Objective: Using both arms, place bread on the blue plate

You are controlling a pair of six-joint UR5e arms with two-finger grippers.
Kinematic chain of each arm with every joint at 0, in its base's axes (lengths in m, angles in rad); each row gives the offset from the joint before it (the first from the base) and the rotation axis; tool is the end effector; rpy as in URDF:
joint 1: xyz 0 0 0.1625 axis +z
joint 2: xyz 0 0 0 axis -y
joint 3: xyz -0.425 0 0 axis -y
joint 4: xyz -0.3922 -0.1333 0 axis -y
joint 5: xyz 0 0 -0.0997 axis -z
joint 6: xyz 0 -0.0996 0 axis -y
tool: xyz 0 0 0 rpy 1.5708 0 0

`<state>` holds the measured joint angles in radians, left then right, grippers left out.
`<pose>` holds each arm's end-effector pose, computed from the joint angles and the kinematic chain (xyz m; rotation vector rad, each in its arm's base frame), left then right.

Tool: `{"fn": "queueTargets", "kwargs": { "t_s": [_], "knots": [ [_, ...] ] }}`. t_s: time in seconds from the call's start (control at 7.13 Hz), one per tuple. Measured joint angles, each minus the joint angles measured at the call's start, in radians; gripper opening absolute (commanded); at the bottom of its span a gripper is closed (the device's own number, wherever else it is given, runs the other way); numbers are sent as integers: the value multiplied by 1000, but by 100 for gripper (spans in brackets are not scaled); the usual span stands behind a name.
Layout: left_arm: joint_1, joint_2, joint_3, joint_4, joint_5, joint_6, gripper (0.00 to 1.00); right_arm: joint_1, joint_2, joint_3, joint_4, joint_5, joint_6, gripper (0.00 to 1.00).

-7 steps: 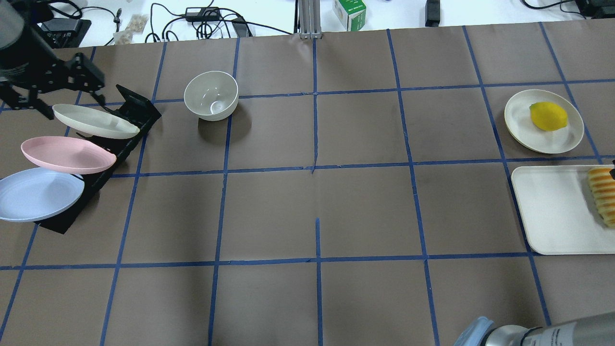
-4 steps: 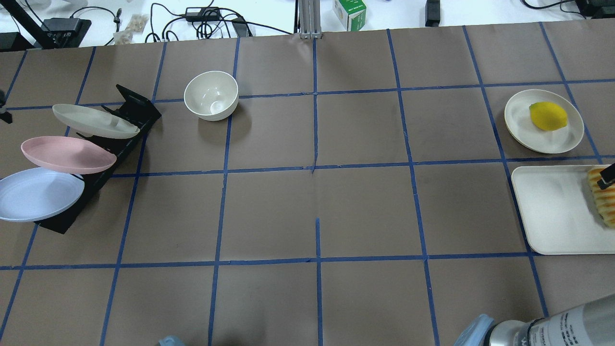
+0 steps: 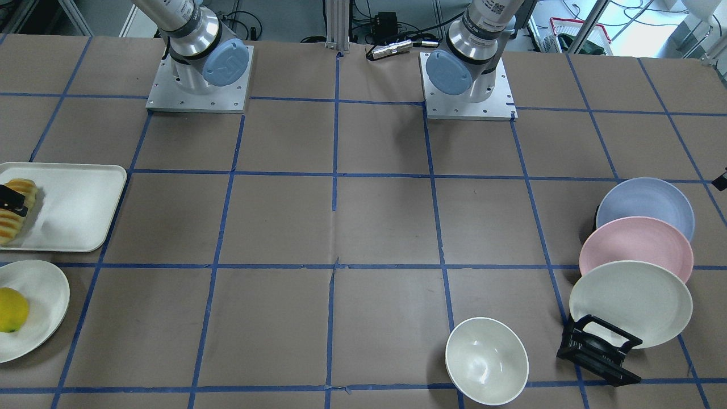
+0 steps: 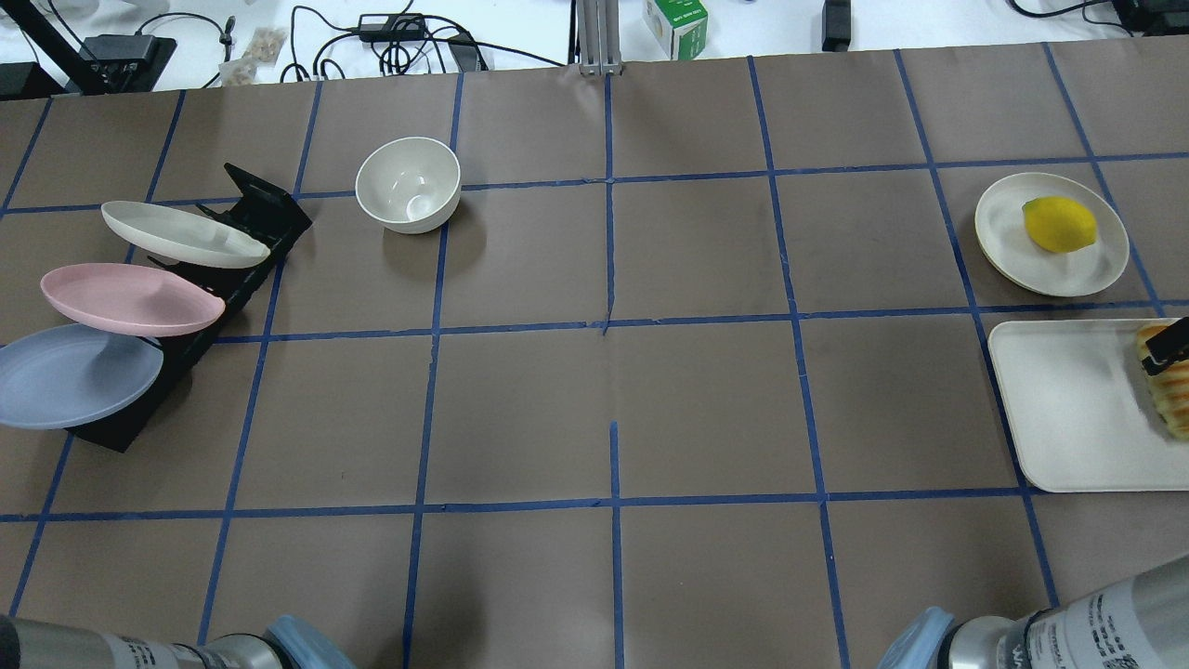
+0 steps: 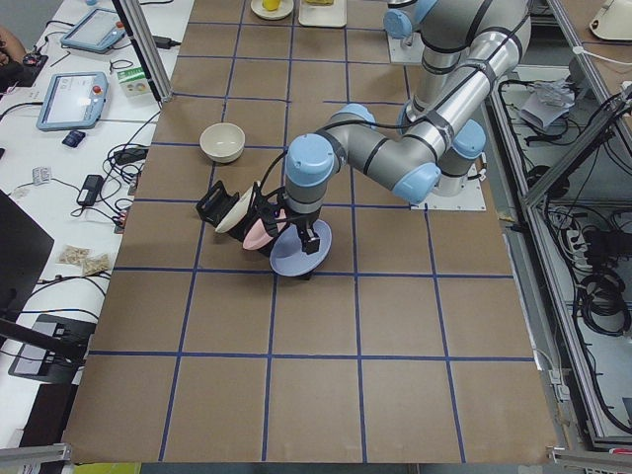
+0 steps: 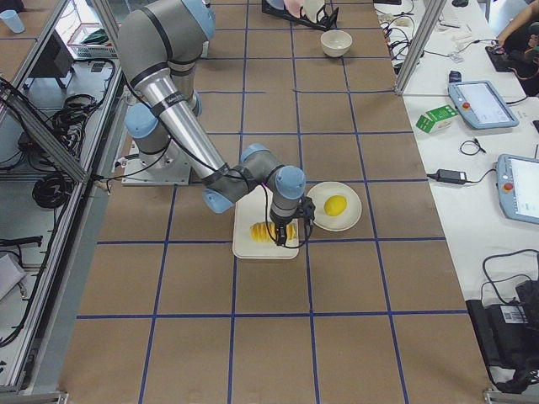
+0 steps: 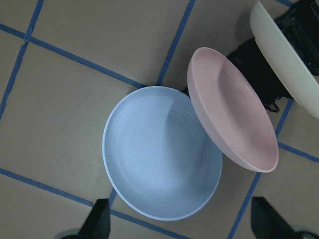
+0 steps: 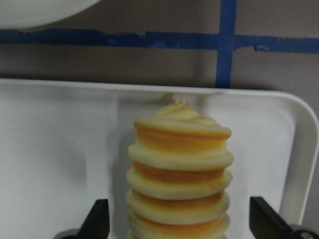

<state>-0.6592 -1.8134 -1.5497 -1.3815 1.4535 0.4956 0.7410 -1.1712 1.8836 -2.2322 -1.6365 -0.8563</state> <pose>0.3706 -0.4705 0.3868 0.6286 -2.9644 0.0779 -0.3251 -0.4693 0.1933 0.0441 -3.1330 -0.1300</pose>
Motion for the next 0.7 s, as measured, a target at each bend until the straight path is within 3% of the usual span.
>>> {"fn": "queueTargets", "kwargs": {
  "t_s": [0.42,0.56,0.7],
  "knots": [
    [8,-80,-71,110,-1,7,100,0,3,10,-11,3,0,89],
    [9,-98,-86,122,2,4,100,0,4,10,-14,6,-3,79],
    [9,-112,-93,126,6,1,100,0,8,11,-16,7,-5,75]
  ]
}}
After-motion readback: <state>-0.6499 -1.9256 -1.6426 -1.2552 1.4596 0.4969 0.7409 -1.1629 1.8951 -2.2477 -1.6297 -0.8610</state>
